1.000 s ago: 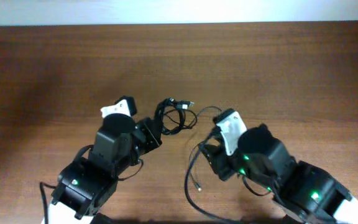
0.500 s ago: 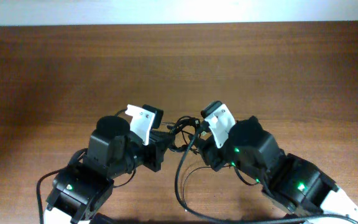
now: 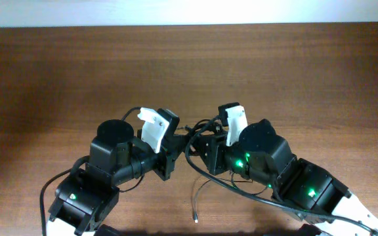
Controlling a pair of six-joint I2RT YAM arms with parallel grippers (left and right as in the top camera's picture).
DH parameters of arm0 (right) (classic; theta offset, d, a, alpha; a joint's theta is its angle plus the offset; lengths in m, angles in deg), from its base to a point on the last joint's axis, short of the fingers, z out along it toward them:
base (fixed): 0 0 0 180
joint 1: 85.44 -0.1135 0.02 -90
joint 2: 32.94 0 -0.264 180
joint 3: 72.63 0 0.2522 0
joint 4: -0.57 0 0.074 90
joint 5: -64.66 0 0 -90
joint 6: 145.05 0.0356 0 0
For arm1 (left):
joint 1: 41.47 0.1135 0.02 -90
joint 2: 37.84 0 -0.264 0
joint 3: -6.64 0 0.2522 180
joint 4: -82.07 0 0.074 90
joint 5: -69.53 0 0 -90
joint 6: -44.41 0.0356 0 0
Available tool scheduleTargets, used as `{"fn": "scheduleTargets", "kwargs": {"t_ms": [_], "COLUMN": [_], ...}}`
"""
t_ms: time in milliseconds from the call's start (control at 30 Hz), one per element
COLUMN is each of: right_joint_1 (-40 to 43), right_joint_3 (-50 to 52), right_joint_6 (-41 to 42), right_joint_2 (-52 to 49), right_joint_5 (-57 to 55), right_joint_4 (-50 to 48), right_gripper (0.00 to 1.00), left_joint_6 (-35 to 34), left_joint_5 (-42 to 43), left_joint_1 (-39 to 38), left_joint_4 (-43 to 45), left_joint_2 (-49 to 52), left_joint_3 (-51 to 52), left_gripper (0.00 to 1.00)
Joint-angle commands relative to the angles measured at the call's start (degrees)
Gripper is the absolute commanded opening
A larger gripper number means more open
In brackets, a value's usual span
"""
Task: Untangle cables
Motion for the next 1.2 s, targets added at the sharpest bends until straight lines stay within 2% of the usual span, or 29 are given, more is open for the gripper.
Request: {"fn": "scheduleTargets", "kwargs": {"t_ms": [0,100,167,300,367,400,433,500,533,567,667,733,867,1000,1100,1167], "right_joint_1": [-0.13,-0.13,-0.13,-0.13,-0.13,-0.13,-0.13,-0.15,-0.15,-0.15,-0.13,-0.15,-0.15,-0.15,-0.15,-0.13], "right_joint_3": [-0.63,-0.63,-0.63,-0.63,-0.63,-0.63,-0.66,-0.66,-0.66,-0.66,-0.66,-0.66,-0.63,-0.63,-0.63,-0.63], "right_joint_6": [0.24,0.24,0.26,0.24,0.2,-1.36,-1.73,-1.75,-2.12,-5.68,-6.08,-9.31,-10.99,-11.02,-22.34,-25.81], "right_joint_2": [-0.96,-0.96,-0.96,-1.09,-1.51,-1.49,-1.27,0.72,4.44,10.97,21.33,25.11,20.33,11.43,5.46,2.64], "right_joint_5": [-10.95,-12.5,-12.46,-12.5,-14.08,-16.72,-18.03,-15.1,-12.63,-6.91,-3.41,-4.42,-7.98,-12.48,-14.05,-18.84], "right_joint_4": [1.55,-0.24,-2.12,-5.14,-6.6,-4.96,0.42,7.98,13.35,14.99,12.46,10.34,11.17,12.35,14.67,14.71], "right_gripper": [0.19,0.22,0.29,0.3,0.04,0.04,0.04,0.04,0.04,0.04,0.04,0.04,0.27,0.36,0.56,0.62], "left_joint_6": [1.18,1.2,1.2,1.27,4.17,4.13,4.11,3.06,0.7,-0.44,-0.44,-0.39,-0.33,-0.35,-0.37,-0.35], "left_joint_5": [5.57,9.99,10.75,14.49,17.7,15.69,9.79,0.74,-8.07,-11.5,-11.58,-7.08,-2.97,-2.78,4.04,5.25], "left_joint_1": [-0.13,-0.13,-0.13,-0.13,-0.13,-0.13,-0.13,-0.13,-0.13,-0.13,-0.13,-0.13,-0.13,-0.13,-0.13,-0.13], "left_joint_4": [0.55,0.59,0.55,0.61,0.57,0.35,-0.81,-2.08,-2.91,-2.89,-2.89,-2.84,-2.73,-2.62,0.09,0.2], "left_joint_2": [-0.66,-0.66,-0.66,-0.66,-0.66,-0.66,-0.66,-0.66,-0.59,-0.26,1.51,3.23,3.37,3.37,2.14,0.87], "left_joint_3": [-0.48,-0.48,-0.48,-0.48,-0.48,-0.48,-0.48,-0.48,-0.48,-0.48,-0.48,-0.48,-0.48,-0.48,-0.48,-0.48], "left_gripper": [0.0,0.0,0.0,0.0,0.0,0.0,0.0,0.0,0.0,0.0,0.0,0.0,0.0,0.0,0.0,0.0]}}
